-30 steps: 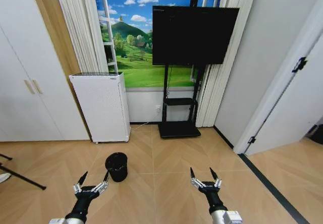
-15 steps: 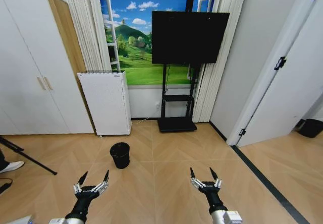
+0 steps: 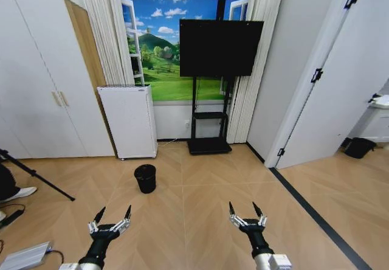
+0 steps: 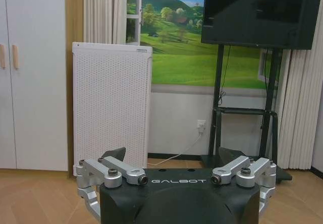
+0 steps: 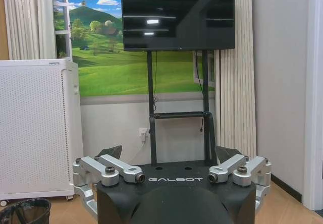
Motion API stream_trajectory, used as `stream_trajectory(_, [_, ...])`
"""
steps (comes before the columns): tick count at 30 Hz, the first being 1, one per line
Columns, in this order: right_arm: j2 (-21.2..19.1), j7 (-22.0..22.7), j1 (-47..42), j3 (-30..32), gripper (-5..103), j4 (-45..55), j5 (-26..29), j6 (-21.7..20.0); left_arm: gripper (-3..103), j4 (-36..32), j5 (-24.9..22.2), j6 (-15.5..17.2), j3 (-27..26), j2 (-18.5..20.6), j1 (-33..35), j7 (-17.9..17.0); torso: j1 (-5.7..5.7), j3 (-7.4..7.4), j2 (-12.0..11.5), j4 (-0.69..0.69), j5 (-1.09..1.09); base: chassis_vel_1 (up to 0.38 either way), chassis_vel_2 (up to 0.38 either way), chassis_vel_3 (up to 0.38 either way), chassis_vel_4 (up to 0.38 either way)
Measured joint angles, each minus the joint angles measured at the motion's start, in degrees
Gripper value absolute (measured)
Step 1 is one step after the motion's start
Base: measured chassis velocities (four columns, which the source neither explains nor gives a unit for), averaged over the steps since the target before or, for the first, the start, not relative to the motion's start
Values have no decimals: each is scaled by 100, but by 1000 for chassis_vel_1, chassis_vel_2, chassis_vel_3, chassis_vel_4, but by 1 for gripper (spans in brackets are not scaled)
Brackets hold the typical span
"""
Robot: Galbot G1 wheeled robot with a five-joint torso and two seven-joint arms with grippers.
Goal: Pick up the trash bin and place the garbage on the floor into it.
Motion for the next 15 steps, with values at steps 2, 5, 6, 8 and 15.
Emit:
stream_trajectory(2, [0,0,1,0,100,0,0,0,100,0,0,0,0,0,0,0,1,0,0,1,0,-56,22,49,-47])
stream_trajectory(5, [0,0,0,0,100,0,0,0,100,0,0,0,0,0,0,0,0,0,0,0,-1,0,0,0,0])
stream_trajectory(6, [0,0,0,0,100,0,0,0,100,0,0,0,0,0,0,0,0,0,0,0,0,0,0,0,0])
stream_trajectory(8, [0,0,-1,0,100,0,0,0,100,0,0,0,0,0,0,0,0,0,0,0,-1,0,0,0,0])
stream_trajectory(15, [0,0,-3,0,100,0,0,0,100,0,0,0,0,0,0,0,-2,-1,0,0,-1,0,0,0,0])
